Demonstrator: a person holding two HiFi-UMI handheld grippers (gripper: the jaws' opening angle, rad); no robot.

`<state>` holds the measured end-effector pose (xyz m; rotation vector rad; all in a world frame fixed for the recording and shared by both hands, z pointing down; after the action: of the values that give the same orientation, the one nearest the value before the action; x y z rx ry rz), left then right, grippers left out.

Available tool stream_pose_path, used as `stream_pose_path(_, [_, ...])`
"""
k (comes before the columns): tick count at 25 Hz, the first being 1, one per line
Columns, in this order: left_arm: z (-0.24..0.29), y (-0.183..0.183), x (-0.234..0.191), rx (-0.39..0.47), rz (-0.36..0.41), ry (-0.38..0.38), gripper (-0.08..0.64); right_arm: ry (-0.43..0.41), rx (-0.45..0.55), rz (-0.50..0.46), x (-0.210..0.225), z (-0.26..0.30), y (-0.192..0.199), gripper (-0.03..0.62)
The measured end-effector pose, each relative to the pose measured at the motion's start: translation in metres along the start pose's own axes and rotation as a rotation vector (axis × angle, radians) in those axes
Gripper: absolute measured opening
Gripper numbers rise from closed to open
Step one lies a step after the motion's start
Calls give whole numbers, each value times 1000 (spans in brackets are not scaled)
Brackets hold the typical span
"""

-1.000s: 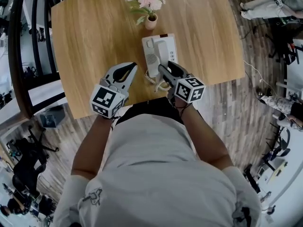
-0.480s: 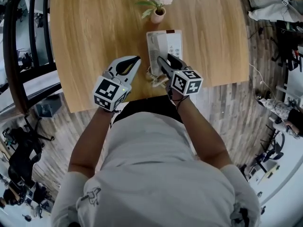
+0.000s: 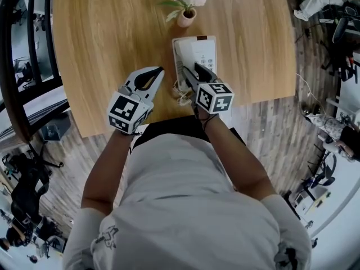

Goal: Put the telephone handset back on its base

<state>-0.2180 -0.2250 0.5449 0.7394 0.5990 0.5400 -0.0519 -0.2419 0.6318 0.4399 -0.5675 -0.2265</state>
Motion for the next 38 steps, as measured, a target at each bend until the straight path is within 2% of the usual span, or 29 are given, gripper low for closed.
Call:
stream_pose_path(9, [1,5,-4,-13,-5,15,7,50,10,4,-1,3,4,199])
stream_pose_path(22, [-5,11,3,-15,6,21,6,213,7,-113,-16,11,6,212])
stream_pose_path(33, [-24,14,7,10,11,2,7,237,24,-167,-23,4,7,218])
stream_pose_path(38, [-38,10,12,29,21,-5,6,238,51,-233,-32,-15,3,218])
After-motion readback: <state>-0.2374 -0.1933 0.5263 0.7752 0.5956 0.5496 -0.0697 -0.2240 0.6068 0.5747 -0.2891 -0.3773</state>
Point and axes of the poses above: the fingertips, and each gripper's own axes: z forward along the fingers, x to its right, y out of its underside, the point moved 6 cm from there along -z, backward along the fingers, and after that the axes turned 12 degrees about -x, right-handed, at the moved point
